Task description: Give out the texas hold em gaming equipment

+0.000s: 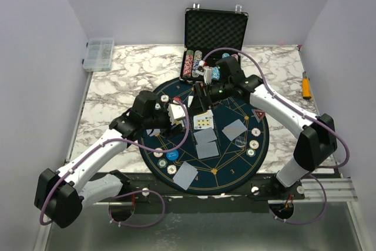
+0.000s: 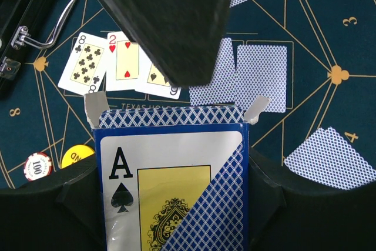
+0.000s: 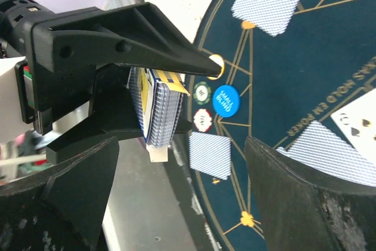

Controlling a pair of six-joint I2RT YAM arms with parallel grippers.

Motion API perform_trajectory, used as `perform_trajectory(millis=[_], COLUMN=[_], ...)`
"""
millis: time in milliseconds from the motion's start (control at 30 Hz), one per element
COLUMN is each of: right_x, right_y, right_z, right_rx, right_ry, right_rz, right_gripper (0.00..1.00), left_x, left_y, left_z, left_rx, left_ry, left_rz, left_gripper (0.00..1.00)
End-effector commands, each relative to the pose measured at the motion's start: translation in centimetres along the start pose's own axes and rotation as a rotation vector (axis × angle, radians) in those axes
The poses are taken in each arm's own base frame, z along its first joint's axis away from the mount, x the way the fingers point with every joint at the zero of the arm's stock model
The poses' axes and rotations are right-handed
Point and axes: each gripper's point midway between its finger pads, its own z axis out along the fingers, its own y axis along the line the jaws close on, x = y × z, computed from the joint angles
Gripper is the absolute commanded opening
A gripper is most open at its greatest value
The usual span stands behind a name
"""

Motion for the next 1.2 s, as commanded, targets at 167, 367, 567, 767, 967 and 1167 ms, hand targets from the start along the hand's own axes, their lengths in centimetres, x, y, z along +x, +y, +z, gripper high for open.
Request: perform_trajectory(millis=[167, 367, 567, 767, 967, 1167], right_x=[1.3, 2.4, 1.9, 0.8, 0.4, 3.1], right_y=[2.6, 2.6, 2.1, -0.4, -6.7, -13.4], right_z=[2.7, 4.2, 4.8, 3.5, -1.7, -7.0], right_rx=[-0.231, -0.246, -0.231, -0.170, -0.025, 0.217], right_ry=[0.093, 0.138, 0.121, 0.088, 0.025, 0.076], right_rz=[0.077, 0.074, 0.082, 0.148, 0.207, 0.237], right_gripper=[0.82, 0.73, 0.48, 0.01, 0.01, 0.01], left_x=[-2.1, -2.4, -2.6, -2.0, -1.6, -2.0], left_y=[0.2, 0.3, 0.2, 0.5, 0.7, 0.7], left_z=[-0.9, -0.9, -1.0, -1.3, -2.4, -3.3], left_rx=[-0.010, -0.012, -0.008, -0.036, -0.072, -0.080], left_ry=[-0.056, -0.059, -0.065, -0.022, -0.015, -0.005], left_rz=[0.043, 0.027, 0.026, -0.006, -0.059, -0.098], left_gripper=[0.00, 0.00, 0.00, 0.49, 0.98, 0.98])
